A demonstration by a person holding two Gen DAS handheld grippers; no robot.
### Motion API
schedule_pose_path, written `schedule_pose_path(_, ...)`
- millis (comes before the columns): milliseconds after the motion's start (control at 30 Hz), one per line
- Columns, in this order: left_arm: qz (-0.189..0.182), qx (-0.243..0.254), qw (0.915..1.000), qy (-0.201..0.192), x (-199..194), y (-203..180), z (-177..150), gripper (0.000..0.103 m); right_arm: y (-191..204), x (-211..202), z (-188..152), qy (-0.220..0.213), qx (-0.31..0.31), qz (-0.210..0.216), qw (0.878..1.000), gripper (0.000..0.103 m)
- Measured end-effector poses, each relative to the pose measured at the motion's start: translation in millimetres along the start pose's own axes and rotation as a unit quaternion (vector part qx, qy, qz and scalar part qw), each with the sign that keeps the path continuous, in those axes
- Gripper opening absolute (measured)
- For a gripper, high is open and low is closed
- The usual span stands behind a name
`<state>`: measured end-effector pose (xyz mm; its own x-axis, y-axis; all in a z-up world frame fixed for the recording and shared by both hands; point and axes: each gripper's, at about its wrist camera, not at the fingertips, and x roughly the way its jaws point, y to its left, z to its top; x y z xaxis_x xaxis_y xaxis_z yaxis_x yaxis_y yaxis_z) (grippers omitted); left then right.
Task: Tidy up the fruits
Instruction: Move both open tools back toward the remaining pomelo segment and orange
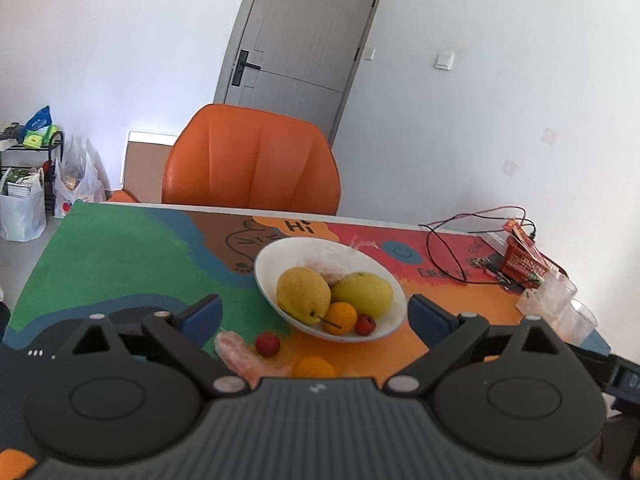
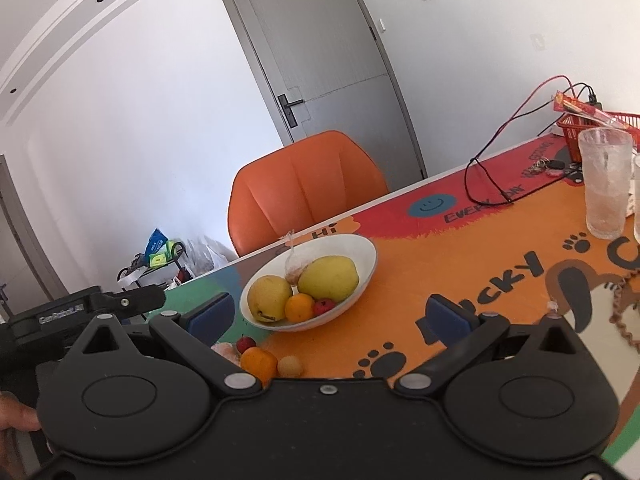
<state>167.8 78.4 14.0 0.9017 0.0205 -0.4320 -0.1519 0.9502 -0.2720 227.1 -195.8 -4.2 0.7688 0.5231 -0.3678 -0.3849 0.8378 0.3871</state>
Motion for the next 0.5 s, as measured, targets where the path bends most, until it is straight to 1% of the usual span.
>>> schedule_pose_path(233, 0.0, -0.009, 1.0, 0.003, -20.5, 0.1, -7.4, 0.102, -3.2, -6.2, -10.2, 0.002, 0.003, 0.011, 1.0, 0.103)
schedule_pose_path(500, 0.023, -0.019, 0.9995, -0.004, -28.9, 5.0, -6.7, 0.103, 2.0, -2.7, -17.2, 0.016, -0.002, 0.025, 1.0, 0.103)
